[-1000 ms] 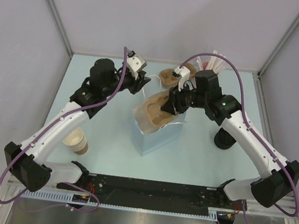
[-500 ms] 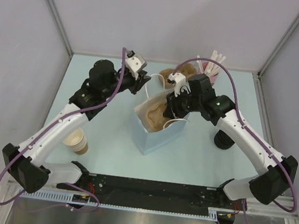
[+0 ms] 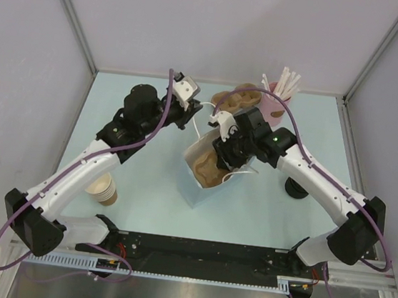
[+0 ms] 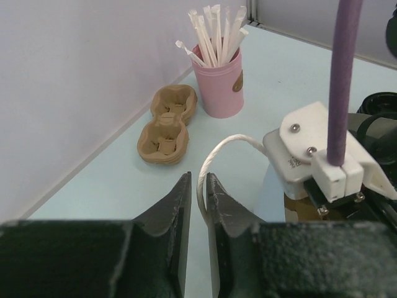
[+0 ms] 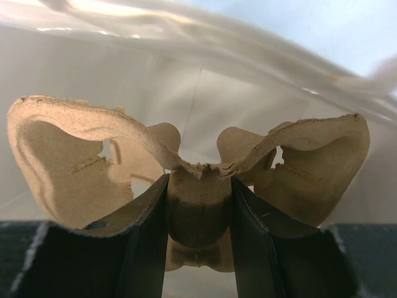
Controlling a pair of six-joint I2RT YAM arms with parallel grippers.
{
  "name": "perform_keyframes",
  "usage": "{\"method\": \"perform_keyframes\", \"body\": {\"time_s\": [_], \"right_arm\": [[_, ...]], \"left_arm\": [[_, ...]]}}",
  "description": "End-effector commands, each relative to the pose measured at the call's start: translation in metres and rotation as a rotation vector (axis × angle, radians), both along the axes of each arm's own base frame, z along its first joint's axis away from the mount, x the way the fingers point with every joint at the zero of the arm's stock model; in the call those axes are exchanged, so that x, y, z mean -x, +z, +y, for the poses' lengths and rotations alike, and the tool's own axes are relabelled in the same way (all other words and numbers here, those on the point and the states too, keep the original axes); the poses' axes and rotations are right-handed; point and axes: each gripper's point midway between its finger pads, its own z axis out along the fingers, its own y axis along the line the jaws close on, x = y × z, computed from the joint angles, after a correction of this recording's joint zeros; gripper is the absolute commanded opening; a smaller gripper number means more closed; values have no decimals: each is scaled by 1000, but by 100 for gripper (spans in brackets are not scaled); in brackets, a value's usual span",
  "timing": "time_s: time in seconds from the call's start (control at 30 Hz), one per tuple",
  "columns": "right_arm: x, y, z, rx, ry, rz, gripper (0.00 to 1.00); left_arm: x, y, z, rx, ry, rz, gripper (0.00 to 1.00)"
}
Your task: Pack the takeout coffee
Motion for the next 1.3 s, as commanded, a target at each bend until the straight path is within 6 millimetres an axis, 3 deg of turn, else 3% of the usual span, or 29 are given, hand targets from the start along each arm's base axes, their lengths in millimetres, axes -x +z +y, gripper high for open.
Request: {"method": "perform_keyframes", "body": {"time_s": [0.0, 0.53, 1.27], "right_arm": [[1, -2, -4, 53, 31, -5, 42], [1, -14, -5, 116, 52, 36, 43], [5, -35, 0, 224, 101, 117, 42]], "left_arm": [[2, 12, -3, 42, 4, -27, 19], [-14, 5, 11, 57, 147, -32, 3], [-40, -7, 28, 38, 308, -52, 3]]}}
